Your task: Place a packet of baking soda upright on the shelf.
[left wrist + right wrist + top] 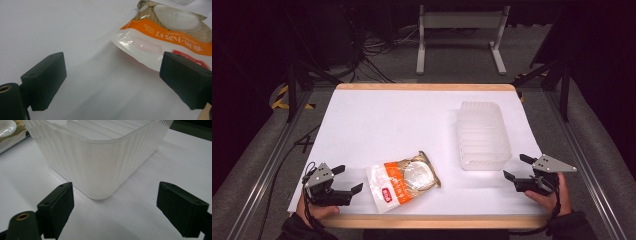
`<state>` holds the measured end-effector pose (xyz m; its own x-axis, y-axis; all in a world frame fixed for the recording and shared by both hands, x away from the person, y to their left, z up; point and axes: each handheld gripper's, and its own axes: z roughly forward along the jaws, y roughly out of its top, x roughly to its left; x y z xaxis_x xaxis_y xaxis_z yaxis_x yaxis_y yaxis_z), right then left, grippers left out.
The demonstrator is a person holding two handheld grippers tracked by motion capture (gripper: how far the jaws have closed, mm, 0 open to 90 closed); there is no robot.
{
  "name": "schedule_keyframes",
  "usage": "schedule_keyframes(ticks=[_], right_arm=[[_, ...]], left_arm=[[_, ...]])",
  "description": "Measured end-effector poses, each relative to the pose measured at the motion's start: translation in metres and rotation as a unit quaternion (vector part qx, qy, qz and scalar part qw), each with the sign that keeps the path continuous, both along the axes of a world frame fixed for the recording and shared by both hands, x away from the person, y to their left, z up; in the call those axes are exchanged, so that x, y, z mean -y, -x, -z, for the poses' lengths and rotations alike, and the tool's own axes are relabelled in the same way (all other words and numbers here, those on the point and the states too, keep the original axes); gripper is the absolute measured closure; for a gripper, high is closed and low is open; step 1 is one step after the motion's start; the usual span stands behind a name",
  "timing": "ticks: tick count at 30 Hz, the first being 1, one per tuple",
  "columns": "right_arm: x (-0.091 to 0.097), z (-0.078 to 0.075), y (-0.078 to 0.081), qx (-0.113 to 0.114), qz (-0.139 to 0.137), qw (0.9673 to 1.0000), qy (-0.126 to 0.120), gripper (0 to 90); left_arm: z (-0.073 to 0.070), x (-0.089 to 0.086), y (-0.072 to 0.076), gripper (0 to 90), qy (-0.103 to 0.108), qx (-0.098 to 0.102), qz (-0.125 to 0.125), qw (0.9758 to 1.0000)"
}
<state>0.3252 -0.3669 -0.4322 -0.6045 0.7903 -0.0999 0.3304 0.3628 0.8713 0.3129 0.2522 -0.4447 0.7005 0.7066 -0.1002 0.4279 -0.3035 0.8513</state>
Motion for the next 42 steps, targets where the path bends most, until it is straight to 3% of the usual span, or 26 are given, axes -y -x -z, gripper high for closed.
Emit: schedule_keyframes(ticks=[9,12,13,14,15,18,21,27,30,32,35,39,42], right_arm=[[-0.003,-0.002,0.0,0.005,0.008,0.9998,0.015,15.1],[-0.005,-0.002,0.0,0.002,0.005,0.9999,0.016,15.1],[-0.005,-0.001,0.001,0.002,0.004,0.9998,0.017,15.1],[-0.005,-0.001,0.001,0.002,0.004,0.9998,0.017,15.1],[-0.005,-0.001,0.001,0.002,0.004,0.9998,0.017,15.1],[-0.004,0.0,0.0,0.0,0.004,0.9999,0.015,15.1],[-0.003,0.0,0.0,0.0,0.006,0.9999,0.014,15.1],[-0.005,0.001,-0.001,-0.002,0.002,0.9998,0.018,15.1],[-0.006,0.002,-0.001,-0.003,0.002,0.9998,0.019,15.1],[-0.006,0.002,-0.001,-0.004,0.001,0.9998,0.019,15.1],[-0.007,0.002,-0.002,-0.006,0.0,0.9998,0.019,15.1],[-0.007,0.003,-0.002,-0.008,-0.002,0.9998,0.018,15.1],[-0.007,0.003,-0.002,-0.009,-0.002,0.9998,0.017,15.1]], left_arm=[[0.004,0.015,0.009,9.2,0.007,-0.067,0.03,0.9973],[0.005,0.017,0.009,11.5,0.011,-0.077,0.035,0.9963],[0.006,0.02,0.009,14.1,0.015,-0.099,0.034,0.9944],[0.007,0.021,0.008,15.1,0.012,-0.106,0.041,0.9935],[0.007,0.021,0.008,16.7,0.012,-0.106,0.041,0.9935],[0.008,0.024,0.005,19.5,0.029,-0.124,0.053,0.9904],[0.008,0.027,0.004,19.5,0.049,-0.149,0.056,0.9861],[0.013,0.039,-0.002,18.5,0.062,-0.178,0.067,0.9798],[0.014,0.046,-0.006,17.8,0.063,-0.181,0.072,0.9788],[0.014,0.05,-0.011,18.3,0.071,-0.188,0.076,0.9766],[0.014,0.056,-0.019,18.9,0.073,-0.19,0.076,0.9761],[0.014,0.063,-0.028,23.1,0.07,-0.186,0.068,0.9777],[0.012,0.066,-0.035,26.6,0.082,-0.189,0.06,0.9768]])
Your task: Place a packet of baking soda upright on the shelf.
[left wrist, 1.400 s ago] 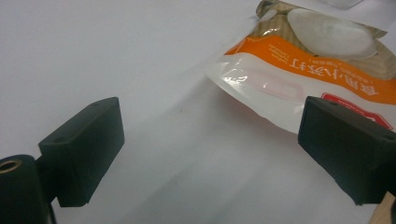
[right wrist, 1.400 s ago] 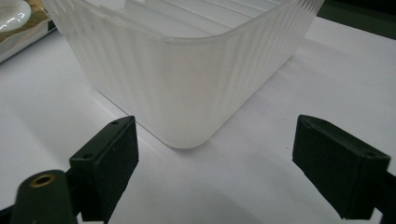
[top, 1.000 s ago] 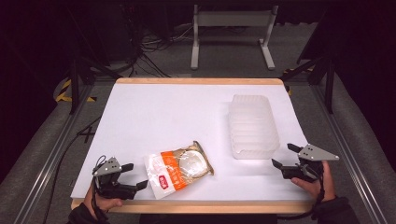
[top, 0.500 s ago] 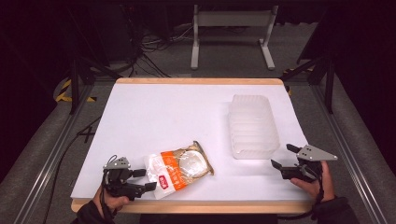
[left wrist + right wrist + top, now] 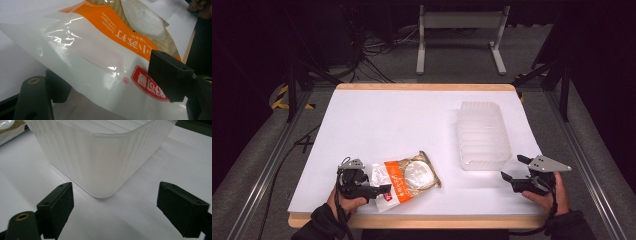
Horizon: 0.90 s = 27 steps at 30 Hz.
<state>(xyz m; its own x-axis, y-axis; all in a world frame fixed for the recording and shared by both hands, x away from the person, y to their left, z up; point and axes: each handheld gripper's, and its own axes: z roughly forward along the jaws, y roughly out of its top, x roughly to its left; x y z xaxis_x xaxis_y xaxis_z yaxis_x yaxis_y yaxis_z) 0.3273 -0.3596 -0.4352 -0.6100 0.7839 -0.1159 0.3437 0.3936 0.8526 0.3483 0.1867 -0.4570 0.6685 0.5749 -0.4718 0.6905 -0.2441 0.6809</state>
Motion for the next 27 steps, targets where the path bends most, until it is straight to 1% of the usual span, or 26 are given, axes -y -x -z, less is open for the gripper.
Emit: schedule_keyframes(ticks=[1,2,3,4,5,7,8,9,10,11,12,13,15,16,17,18,19,20,21,22,23,24,25,27], right_arm=[[0.0,0.0,0.0,0.0,0.0,1.0,0.0,15.1],[0.0,0.0,0.0,0.0,0.001,1.0,0.0,15.1],[0.0,0.0,0.0,0.0,0.001,1.0,0.0,15.1],[0.0,0.0,0.0,0.0,0.0,1.0,0.0,15.1],[0.0,0.0,0.0,-0.001,0.001,1.0,0.0,15.1],[0.0,0.0,0.0,-0.001,0.0,1.0,0.0,15.1],[0.0,0.0,0.0,-0.001,0.0,1.0,0.0,15.1],[0.0,0.0,0.0,-0.002,-0.001,1.0,-0.001,15.1],[0.0,0.0,0.0,-0.002,-0.001,1.0,-0.001,15.1],[0.0,0.0,0.0,-0.002,-0.001,1.0,-0.001,15.1],[0.0,0.0,0.0,-0.002,0.0,1.0,0.0,15.1],[0.0,0.0,0.0,-0.003,0.0,1.0,-0.002,15.1],[0.0,0.0,0.0,-0.002,0.0,1.0,-0.001,15.1],[0.0,0.0,0.0,-0.003,-0.001,1.0,-0.002,15.1],[0.0,0.0,0.0,-0.003,-0.001,1.0,-0.001,15.1],[0.0,0.0,0.0,-0.003,-0.001,1.0,-0.001,15.1],[0.0,0.001,0.0,-0.004,-0.001,1.0,-0.002,15.1],[0.0,0.001,0.0,-0.004,-0.001,1.0,-0.003,15.1],[0.0,0.001,0.0,-0.004,-0.001,1.0,-0.003,15.1],[0.0,0.001,0.0,-0.005,-0.001,1.0,-0.003,15.1],[0.0,0.001,0.0,-0.005,-0.001,1.0,-0.004,15.1],[0.0,0.001,0.0,-0.005,0.0,1.0,-0.004,15.1],[0.0,0.001,0.0,-0.006,0.0,1.0,-0.004,15.1],[0.0,0.001,0.0,-0.007,0.001,1.0,-0.004,15.1]], left_arm=[[-0.001,-0.001,-0.004,29.0,0.008,-0.001,-0.006,1.0],[-0.001,-0.001,-0.007,33.5,0.013,0.002,-0.012,0.9999],[-0.002,-0.002,-0.01,40.6,0.02,0.0,-0.015,0.9997],[-0.003,-0.002,-0.015,45.8,0.025,0.0,-0.014,0.9996],[-0.003,-0.002,-0.017,47.9,0.024,0.0,-0.015,0.9996],[-0.005,0.0,-0.023,55.3,0.017,0.008,-0.015,0.9997],[-0.005,0.0,-0.023,59.2,0.017,0.008,-0.015,0.9997],[-0.007,0.003,-0.027,63.1,0.01,0.014,-0.016,0.9997],[-0.007,0.003,-0.027,65.5,0.01,0.014,-0.016,0.9997],[-0.008,0.006,-0.03,65.5,0.005,0.02,-0.014,0.9997],[-0.009,0.008,-0.032,69.9,0.0,0.023,-0.013,0.9996],[-0.01,0.01,-0.034,72.7,0.0,0.025,-0.012,0.9996],[-0.012,0.013,-0.037,80.6,-0.003,0.036,-0.007,0.9993],[-0.014,0.015,-0.037,84.1,-0.002,0.043,0.0,0.9991],[-0.017,0.017,-0.038,86.0,-0.007,0.051,0.006,0.9987],[-0.019,0.019,-0.038,87.6,-0.006,0.059,0.01,0.9982],[-0.022,0.02,-0.039,89.7,-0.008,0.068,0.01,0.9976],[-0.025,0.02,-0.039,89.7,-0.009,0.074,0.011,0.9972],[-0.028,0.022,-0.039,89.7,-0.015,0.085,0.016,0.9962],[-0.03,0.023,-0.039,89.7,-0.016,0.091,0.016,0.9956],[-0.034,0.026,-0.039,89.7,-0.018,0.102,0.02,0.9944],[-0.037,0.027,-0.039,89.8,-0.019,0.105,0.024,0.994],[-0.042,0.03,-0.04,89.8,-0.018,0.115,0.028,0.9928],[-0.05,0.035,-0.041,89.7,-0.026,0.137,0.037,0.9895]])
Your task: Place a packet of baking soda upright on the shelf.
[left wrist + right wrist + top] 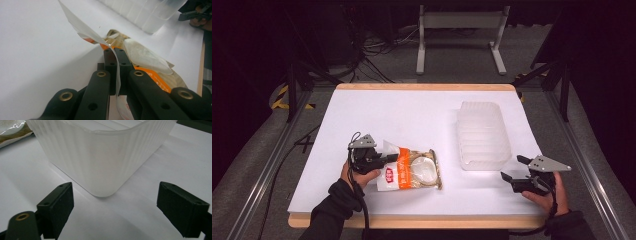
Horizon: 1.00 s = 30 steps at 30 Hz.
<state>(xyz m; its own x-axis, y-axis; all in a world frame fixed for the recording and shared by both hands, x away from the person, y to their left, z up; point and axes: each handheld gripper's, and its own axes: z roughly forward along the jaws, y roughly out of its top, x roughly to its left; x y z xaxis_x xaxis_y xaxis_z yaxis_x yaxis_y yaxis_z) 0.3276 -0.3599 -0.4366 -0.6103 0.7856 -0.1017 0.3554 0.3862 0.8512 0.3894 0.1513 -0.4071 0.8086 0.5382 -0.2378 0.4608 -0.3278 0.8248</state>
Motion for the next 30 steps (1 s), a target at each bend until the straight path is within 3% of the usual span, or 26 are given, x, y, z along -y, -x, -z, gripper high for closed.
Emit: schedule_keyframes(ticks=[5,8,9,12,13,14,17,20,25,27,30], right_arm=[[0.0,0.001,0.0,-0.003,0.002,1.0,0.002,15.1],[0.001,0.001,0.0,-0.003,0.002,1.0,0.001,15.1],[0.001,0.001,0.0,-0.003,0.002,1.0,0.001,15.1],[0.003,0.001,0.0,-0.002,0.004,1.0,-0.002,15.1],[0.003,0.001,0.0,-0.002,0.004,1.0,-0.004,15.1],[0.003,0.001,0.0,-0.002,0.004,1.0,-0.004,15.1],[0.003,0.001,0.001,-0.001,0.003,1.0,-0.005,15.1],[0.003,0.001,0.001,-0.002,0.004,1.0,-0.005,15.1],[0.004,0.002,0.0,-0.004,0.004,1.0,-0.008,15.1],[0.004,0.002,0.0,-0.004,0.005,0.9999,-0.008,15.1],[0.005,0.002,0.0,-0.007,0.007,0.9999,-0.011,15.1]], left_arm=[[-0.024,0.02,-0.004,89.7,-0.022,0.041,0.028,0.9985],[-0.045,0.036,-0.006,89.7,-0.045,0.063,0.054,0.9955],[-0.045,0.036,-0.006,89.8,-0.045,0.063,0.054,0.9955],[-0.068,0.053,-0.004,89.8,-0.071,0.088,0.083,0.9901],[-0.081,0.062,-0.002,89.8,-0.083,0.1,0.094,0.9871],[-0.081,0.062,-0.002,89.8,-0.083,0.1,0.094,0.9871],[-0.101,0.077,0.0,89.8,-0.1,0.121,0.119,0.9805],[-0.115,0.091,0.001,89.8,-0.126,0.144,0.141,0.9714],[-0.13,0.106,-0.006,89.8,-0.155,0.159,0.15,0.9634],[-0.137,0.112,-0.009,89.8,-0.159,0.163,0.154,0.9614],[-0.149,0.122,-0.012,89.8,-0.161,0.178,0.167,0.9563]])
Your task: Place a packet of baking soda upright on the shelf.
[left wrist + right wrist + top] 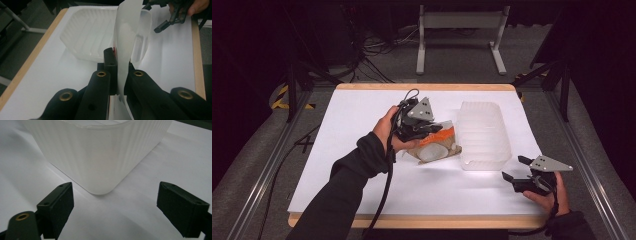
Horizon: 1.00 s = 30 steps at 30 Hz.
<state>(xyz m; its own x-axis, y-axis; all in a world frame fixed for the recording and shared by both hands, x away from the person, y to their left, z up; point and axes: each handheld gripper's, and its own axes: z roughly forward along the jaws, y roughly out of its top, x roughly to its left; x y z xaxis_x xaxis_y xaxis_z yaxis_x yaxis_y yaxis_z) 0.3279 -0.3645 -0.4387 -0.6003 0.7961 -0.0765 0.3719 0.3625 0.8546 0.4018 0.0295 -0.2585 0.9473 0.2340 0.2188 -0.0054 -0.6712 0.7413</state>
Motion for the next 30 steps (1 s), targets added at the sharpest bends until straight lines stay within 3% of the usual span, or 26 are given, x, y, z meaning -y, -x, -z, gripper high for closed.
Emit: schedule_keyframes(ticks=[7,16,24,30], right_arm=[[0.001,0.001,0.0,0.0,-0.001,1.0,-0.003,15.1],[0.001,0.001,0.0,0.0,-0.001,1.0,-0.004,15.1],[0.001,0.001,0.0,0.002,0.0,1.0,-0.006,15.1],[0.002,0.001,0.0,0.002,-0.002,1.0,-0.007,15.1]], left_arm=[[-0.022,0.019,-0.002,89.8,0.025,0.017,0.017,0.9994],[-0.038,0.051,-0.006,89.8,0.03,0.03,0.05,0.9978],[-0.032,0.087,-0.012,89.8,0.036,0.018,0.087,0.9954],[-0.022,0.115,-0.016,89.8,0.017,0.019,0.105,0.9941]])
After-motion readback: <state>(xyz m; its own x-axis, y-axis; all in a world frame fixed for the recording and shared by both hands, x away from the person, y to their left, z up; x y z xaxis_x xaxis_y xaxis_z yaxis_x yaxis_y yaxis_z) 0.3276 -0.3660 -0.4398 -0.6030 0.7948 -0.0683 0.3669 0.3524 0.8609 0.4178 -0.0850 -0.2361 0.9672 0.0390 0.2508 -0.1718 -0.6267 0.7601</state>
